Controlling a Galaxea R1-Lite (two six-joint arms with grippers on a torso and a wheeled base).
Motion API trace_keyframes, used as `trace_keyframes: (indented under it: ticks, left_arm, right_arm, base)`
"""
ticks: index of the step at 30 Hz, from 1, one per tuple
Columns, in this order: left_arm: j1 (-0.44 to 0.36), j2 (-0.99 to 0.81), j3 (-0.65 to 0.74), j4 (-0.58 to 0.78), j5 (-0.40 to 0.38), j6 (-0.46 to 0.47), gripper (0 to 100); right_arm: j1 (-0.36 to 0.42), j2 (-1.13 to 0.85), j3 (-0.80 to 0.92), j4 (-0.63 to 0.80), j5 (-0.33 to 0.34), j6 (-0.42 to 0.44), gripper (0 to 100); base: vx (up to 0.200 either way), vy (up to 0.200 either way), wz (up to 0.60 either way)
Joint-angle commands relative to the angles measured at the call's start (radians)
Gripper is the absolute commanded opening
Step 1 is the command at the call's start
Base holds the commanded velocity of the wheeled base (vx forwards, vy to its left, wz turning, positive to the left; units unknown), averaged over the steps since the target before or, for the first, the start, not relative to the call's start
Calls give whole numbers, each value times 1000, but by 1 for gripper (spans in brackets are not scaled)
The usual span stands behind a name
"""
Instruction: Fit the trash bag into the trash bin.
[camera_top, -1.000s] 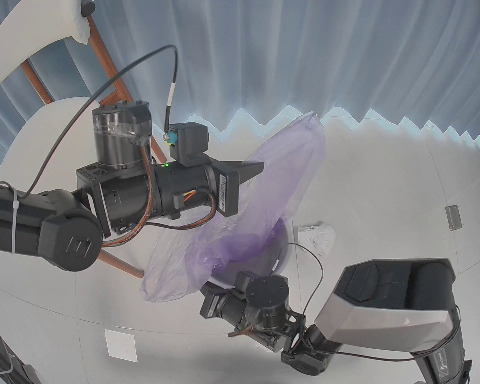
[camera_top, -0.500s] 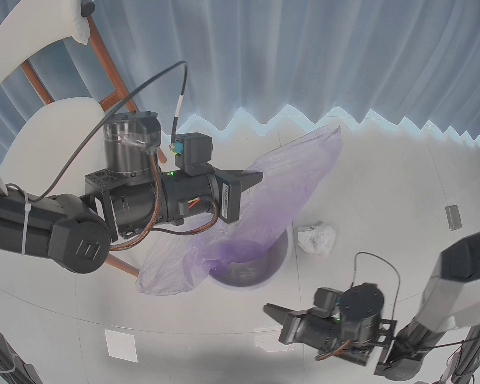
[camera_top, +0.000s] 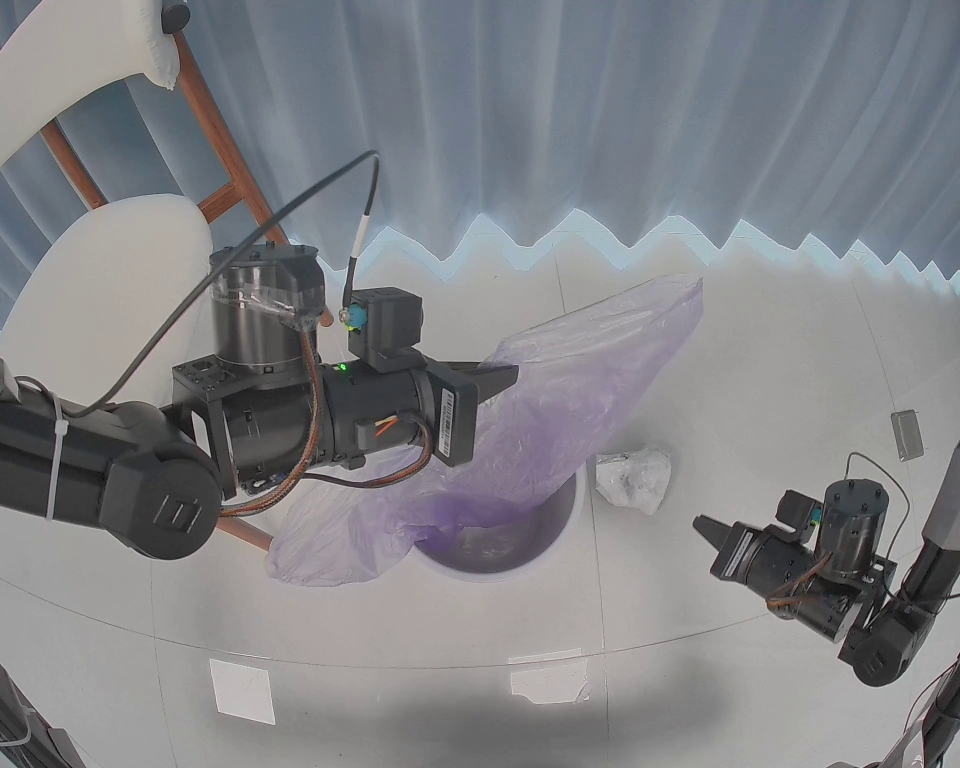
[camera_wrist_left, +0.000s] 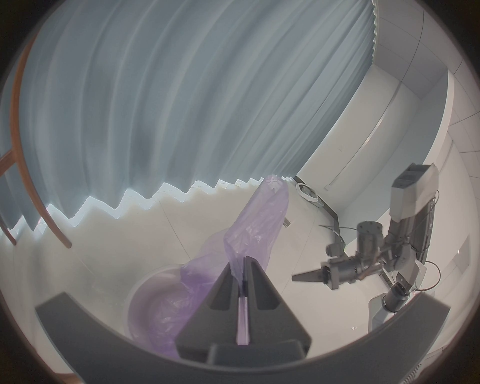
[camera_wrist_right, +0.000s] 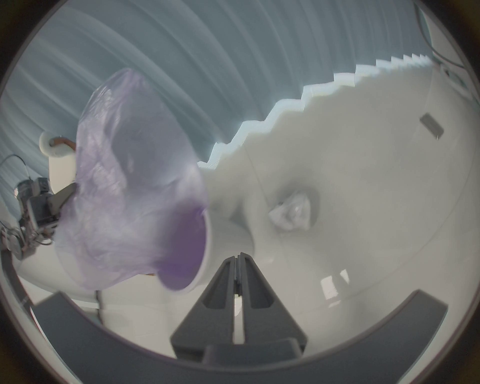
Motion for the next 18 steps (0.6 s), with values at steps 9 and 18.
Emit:
trace_keyframes:
  ticks: [9,18]
  left_arm:
    - [6,-18,6,-1,1,20,0]
    - [6,-41,11,-1,1,20,0]
  right_arm:
    - [-206,372,-476,-196,69,-282,0]
    - [-204,527,-781,-196,167,-352,0]
  base:
    - [0,0,0]
    - [0,0,0]
